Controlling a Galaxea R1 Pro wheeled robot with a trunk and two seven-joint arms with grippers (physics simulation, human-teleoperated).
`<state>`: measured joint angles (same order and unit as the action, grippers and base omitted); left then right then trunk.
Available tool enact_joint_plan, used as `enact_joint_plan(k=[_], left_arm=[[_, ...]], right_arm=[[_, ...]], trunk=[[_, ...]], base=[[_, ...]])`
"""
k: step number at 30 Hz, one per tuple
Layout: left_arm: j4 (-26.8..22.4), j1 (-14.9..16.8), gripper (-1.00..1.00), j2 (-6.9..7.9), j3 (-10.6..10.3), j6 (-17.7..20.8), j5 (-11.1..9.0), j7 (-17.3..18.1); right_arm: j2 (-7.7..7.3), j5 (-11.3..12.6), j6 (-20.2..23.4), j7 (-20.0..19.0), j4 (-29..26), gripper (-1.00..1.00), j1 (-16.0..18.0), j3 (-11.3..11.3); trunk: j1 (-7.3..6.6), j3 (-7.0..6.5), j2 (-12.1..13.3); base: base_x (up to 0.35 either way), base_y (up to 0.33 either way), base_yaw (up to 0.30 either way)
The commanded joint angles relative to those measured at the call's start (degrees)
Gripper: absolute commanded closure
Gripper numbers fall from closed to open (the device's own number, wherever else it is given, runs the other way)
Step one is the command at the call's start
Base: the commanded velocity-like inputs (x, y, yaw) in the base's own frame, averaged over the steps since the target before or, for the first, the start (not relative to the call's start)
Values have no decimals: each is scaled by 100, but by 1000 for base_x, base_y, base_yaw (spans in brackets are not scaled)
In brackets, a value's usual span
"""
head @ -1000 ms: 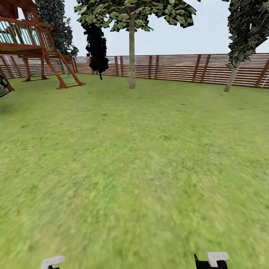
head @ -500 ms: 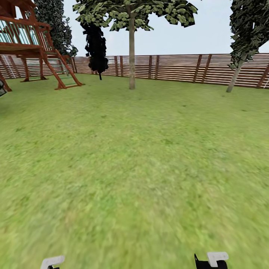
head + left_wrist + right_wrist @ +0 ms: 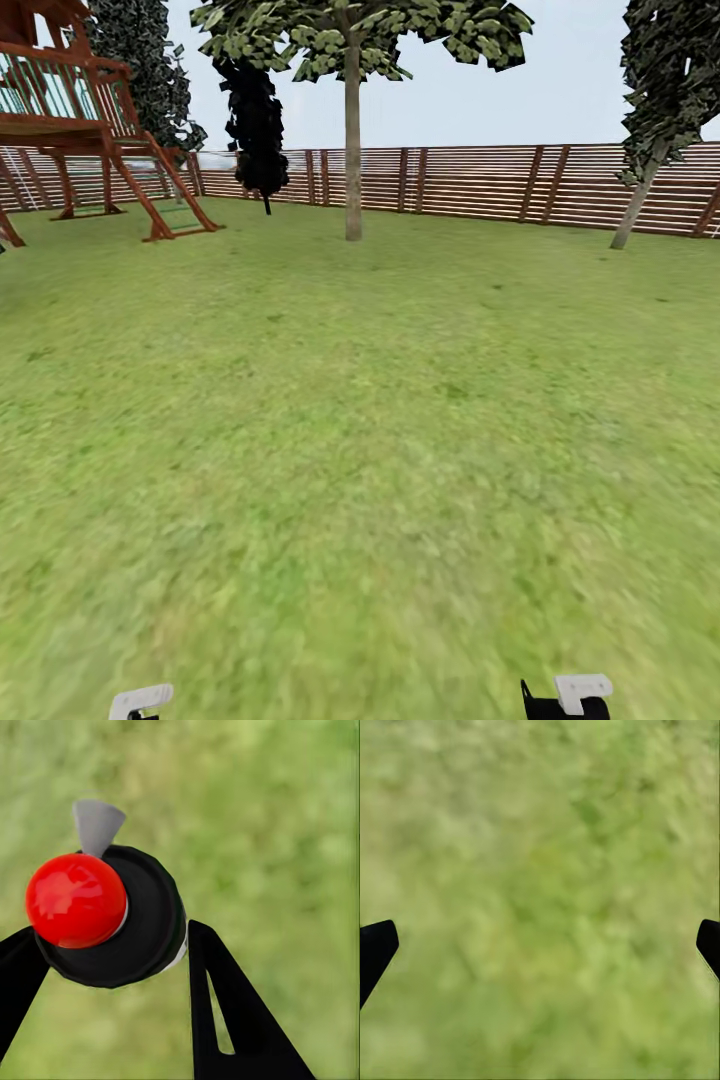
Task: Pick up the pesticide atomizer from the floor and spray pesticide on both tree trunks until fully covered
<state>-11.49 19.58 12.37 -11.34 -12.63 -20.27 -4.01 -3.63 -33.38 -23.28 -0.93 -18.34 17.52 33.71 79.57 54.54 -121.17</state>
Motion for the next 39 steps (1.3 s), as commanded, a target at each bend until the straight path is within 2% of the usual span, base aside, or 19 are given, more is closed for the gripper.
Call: enact_joint_plan(k=[1, 9, 39], left_arm=[[-2, 2, 100, 3, -61, -12, -20, -82], [-2, 2, 100, 3, -61, -12, -20, -82], [-2, 2, 100, 4, -61, -12, -20, -82]], right_arm=[[2, -55, -28, -7, 6, -100, 6, 48], [-75, -64, -28, -3, 6, -100, 6, 48], [-51, -64, -28, -3, 6, -100, 6, 40]], trunk=[[3, 5, -2], [3, 5, -2], [3, 5, -2]], base=[[335, 0, 0], [335, 0, 0], [335, 0, 0]])
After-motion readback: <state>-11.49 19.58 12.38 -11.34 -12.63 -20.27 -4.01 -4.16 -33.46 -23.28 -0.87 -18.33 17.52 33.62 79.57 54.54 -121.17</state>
